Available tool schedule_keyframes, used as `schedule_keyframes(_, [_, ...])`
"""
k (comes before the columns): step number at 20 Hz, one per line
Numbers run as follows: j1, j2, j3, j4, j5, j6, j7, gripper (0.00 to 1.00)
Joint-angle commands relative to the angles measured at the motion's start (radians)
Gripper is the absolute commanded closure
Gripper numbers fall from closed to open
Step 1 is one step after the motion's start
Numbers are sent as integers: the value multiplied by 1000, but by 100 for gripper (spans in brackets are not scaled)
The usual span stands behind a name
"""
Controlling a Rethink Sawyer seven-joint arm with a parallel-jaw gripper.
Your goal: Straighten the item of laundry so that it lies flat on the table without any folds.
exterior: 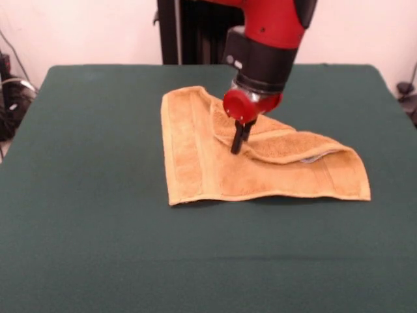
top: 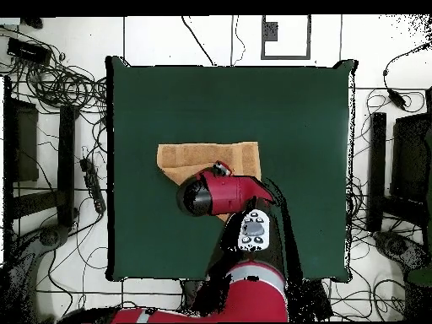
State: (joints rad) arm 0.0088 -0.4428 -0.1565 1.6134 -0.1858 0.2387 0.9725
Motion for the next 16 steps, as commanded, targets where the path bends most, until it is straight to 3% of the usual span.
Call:
schedule_keyframes(1, [7,-76,91,184,39,-25,281,100])
schedule_keyframes(9, [36,-33,115,255,80,-51,320,100])
schedule_keyframes(16, [91,19,68,230,112,-81,331,100])
